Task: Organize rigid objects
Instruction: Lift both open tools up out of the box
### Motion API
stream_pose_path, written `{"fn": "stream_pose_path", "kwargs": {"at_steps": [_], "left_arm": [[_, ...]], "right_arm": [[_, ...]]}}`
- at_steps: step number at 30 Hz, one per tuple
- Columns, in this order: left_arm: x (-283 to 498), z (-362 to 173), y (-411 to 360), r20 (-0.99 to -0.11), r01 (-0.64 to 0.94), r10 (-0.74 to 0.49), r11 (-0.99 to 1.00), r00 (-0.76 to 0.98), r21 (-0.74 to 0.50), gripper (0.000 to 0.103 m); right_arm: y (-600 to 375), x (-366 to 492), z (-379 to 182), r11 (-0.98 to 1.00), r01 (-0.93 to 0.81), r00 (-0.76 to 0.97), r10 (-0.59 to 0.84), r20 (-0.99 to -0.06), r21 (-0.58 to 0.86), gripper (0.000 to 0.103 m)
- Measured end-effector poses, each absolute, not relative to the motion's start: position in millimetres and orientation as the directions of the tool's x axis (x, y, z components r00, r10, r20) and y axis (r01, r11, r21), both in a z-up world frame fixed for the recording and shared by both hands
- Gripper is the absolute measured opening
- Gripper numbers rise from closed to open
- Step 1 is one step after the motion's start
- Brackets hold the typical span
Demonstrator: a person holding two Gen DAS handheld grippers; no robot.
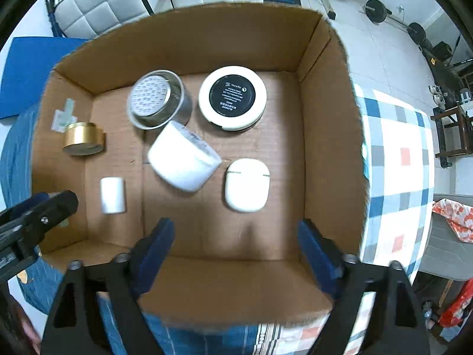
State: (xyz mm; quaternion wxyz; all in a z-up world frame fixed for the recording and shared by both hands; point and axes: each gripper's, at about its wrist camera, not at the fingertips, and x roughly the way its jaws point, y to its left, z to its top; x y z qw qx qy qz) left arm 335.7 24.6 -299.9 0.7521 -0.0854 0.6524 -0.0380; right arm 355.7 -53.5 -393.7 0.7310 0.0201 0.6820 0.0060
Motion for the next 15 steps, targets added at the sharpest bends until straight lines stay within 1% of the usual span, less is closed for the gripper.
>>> {"fn": "stream_pose_path", "kwargs": {"at_steps": [1, 2, 4, 13, 15], "left_arm": [[331, -292, 25, -0.974, -0.047, -0.16, 0.984, 0.163, -0.169, 0.098], [327, -288, 26, -0.973, -0.044, -0.15, 0.986, 0.174, -0.16, 0.1], [316, -274, 28, -0.967, -0.044, -0.146, 0.986, 0.209, -0.158, 0.101], [268, -229, 26, -0.928, -0.008, -0.103, 0.994, 0.358, -0.113, 0.101], [255, -217, 24, -0.914, 0.002, -0.099, 0.994, 0.393, -0.107, 0.101]], "right_arm": [[-54, 352, -390, 0.999, 0.018, 0.079, 0.038, -0.996, 0.04, 0.103], [-54, 347, -385, 0.999, 0.019, 0.089, 0.039, -0.995, 0.04, 0.103], [-51, 331, -373, 0.999, 0.023, 0.112, 0.04, -0.993, 0.042, 0.103], [-59, 285, -314, 0.999, 0.022, 0.244, 0.02, -0.969, 0.027, 0.103], [-59, 273, -302, 0.999, 0.018, 0.267, 0.036, -0.963, 0.042, 0.103]]}}
